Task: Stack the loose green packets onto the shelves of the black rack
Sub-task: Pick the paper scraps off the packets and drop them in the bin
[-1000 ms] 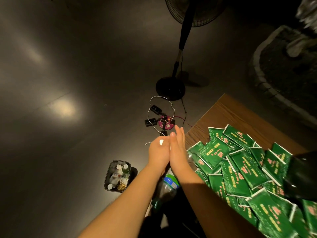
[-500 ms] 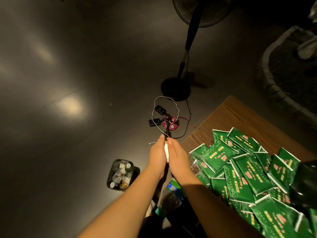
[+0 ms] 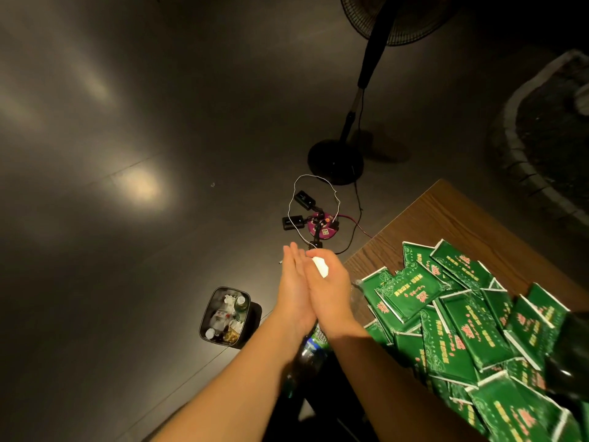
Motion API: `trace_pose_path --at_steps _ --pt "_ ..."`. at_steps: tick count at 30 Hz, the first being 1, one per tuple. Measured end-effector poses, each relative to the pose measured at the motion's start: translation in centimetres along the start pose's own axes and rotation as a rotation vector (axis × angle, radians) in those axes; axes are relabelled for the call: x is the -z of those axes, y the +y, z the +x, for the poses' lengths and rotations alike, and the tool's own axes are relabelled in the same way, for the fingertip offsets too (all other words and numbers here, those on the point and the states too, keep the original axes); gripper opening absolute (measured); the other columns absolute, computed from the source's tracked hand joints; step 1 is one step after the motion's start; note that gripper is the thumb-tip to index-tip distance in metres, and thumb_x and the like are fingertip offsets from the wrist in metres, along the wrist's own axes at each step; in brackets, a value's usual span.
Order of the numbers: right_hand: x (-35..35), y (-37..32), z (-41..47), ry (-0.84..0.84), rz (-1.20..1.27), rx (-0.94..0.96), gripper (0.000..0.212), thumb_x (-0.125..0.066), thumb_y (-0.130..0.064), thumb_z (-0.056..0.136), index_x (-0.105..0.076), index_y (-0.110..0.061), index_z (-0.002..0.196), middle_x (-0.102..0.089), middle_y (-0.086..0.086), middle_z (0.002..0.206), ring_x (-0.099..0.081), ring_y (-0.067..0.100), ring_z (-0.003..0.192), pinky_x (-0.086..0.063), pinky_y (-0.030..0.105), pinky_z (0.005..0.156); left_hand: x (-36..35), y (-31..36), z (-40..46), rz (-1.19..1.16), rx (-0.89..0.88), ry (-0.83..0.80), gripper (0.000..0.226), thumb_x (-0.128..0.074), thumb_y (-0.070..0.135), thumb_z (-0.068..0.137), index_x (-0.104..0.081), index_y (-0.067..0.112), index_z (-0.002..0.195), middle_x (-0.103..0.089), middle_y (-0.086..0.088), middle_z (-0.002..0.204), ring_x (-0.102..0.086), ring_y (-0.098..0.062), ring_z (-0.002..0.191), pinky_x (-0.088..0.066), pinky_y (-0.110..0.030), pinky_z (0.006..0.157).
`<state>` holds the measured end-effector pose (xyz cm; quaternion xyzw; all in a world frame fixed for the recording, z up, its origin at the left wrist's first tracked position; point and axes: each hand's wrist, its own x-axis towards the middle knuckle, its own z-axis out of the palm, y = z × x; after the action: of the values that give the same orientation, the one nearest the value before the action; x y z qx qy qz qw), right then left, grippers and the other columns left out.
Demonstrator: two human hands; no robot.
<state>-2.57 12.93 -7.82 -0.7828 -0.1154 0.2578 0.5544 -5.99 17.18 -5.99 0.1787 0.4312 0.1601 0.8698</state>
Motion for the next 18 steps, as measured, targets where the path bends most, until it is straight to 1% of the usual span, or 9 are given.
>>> trace_pose_path --at_steps 2,4,6,8,11,12,15,16,18 --pt "0.5 -0.7 0.4 0.020 -0.082 0.065 0.022 -0.058 -0.013 0.094 -0.060 -0.032 0.084 -0.066 -0.009 0.093 -0.061 0.003 0.091 -0.045 0.008 0.074 -0.4 0.4 -0.6 0.026 -0.002 -0.024 0.059 -0.025 0.056 0.103 -0.021 0.029 0.156 -0.023 0.005 0.163 -0.025 -0.017 0.149 -0.019 -0.039 0.123" --pt "0.6 -1.0 0.8 0.010 -0.118 0.081 0.019 -0.057 -0.011 0.095 -0.061 -0.028 0.088 -0.063 -0.013 0.089 -0.058 -0.005 0.086 -0.042 0.002 0.066 -0.6 0.9 -1.2 0.076 -0.020 -0.050 0.059 -0.026 0.055 0.103 -0.023 0.028 0.156 -0.027 0.003 0.161 -0.030 -0.018 0.147 -0.026 -0.034 0.119" --pt "0.1 -0.7 1.1 -0.025 -0.152 0.067 0.013 -0.057 -0.016 0.095 -0.064 -0.027 0.092 -0.065 -0.013 0.087 -0.061 -0.003 0.085 -0.045 0.006 0.068 0.1 1.1 -1.1 0.123 -0.059 -0.040 0.056 -0.027 0.053 0.103 -0.029 0.029 0.154 -0.034 0.004 0.158 -0.034 -0.017 0.144 -0.029 -0.033 0.115" --pt "-0.7 0.0 1.1 -0.054 -0.178 0.038 0.012 -0.057 -0.020 0.095 -0.067 -0.026 0.091 -0.069 -0.008 0.086 -0.065 0.005 0.083 -0.052 0.020 0.072 1.3 0.9 -0.6 0.178 -0.112 -0.009 0.051 -0.028 0.050 0.103 -0.036 0.031 0.150 -0.040 0.004 0.155 -0.040 -0.016 0.141 -0.031 -0.034 0.116" --pt "-1.6 0.2 0.9 -0.080 -0.183 0.005 0.022 -0.057 -0.022 0.096 -0.070 -0.016 0.080 -0.069 -0.003 0.074 -0.063 0.000 0.067 -0.047 0.013 0.060 3.3 0.4 0.0 0.231 -0.166 0.042 0.041 -0.030 0.047 0.104 -0.046 0.032 0.138 -0.054 0.002 0.143 -0.052 -0.013 0.129 -0.038 -0.035 0.111" --pt "-2.0 0.1 0.9 -0.107 -0.210 0.002 0.026 -0.057 -0.025 0.097 -0.070 -0.016 0.076 -0.068 -0.002 0.070 -0.061 0.001 0.064 -0.046 0.014 0.058 4.0 0.3 0.2 0.227 -0.160 0.062 0.040 -0.031 0.048 0.104 -0.050 0.032 0.135 -0.059 0.002 0.137 -0.056 -0.012 0.124 -0.042 -0.034 0.108" --pt "-3.2 -0.4 1.0 -0.208 -0.263 -0.002 0.039 -0.055 -0.027 0.097 -0.063 -0.028 0.060 -0.061 -0.008 0.059 -0.058 0.000 0.058 -0.044 0.018 0.058 5.6 0.2 0.5 0.167 -0.136 0.070 0.043 -0.028 0.049 0.105 -0.060 0.028 0.123 -0.070 0.001 0.120 -0.063 -0.011 0.115 -0.047 -0.032 0.101" --pt "-3.6 -0.5 1.0 -0.225 -0.252 -0.002 0.038 -0.054 -0.028 0.098 -0.065 -0.028 0.061 -0.062 -0.008 0.059 -0.059 0.001 0.060 -0.046 0.020 0.061 6.0 0.2 0.6 0.150 -0.120 0.062 0.046 -0.026 0.049 0.105 -0.061 0.025 0.124 -0.071 0.000 0.116 -0.064 -0.012 0.114 -0.047 -0.032 0.099" --pt "-4.6 -0.2 0.9 -0.236 -0.247 0.030 0.030 -0.053 -0.029 0.098 -0.071 -0.020 0.076 -0.068 -0.007 0.072 -0.064 0.008 0.073 -0.048 0.024 0.068 6.7 0.4 1.2 0.077 -0.099 0.052 0.051 -0.025 0.050 0.105 -0.060 0.018 0.123 -0.072 -0.004 0.105 -0.066 -0.015 0.106 -0.050 -0.032 0.090"
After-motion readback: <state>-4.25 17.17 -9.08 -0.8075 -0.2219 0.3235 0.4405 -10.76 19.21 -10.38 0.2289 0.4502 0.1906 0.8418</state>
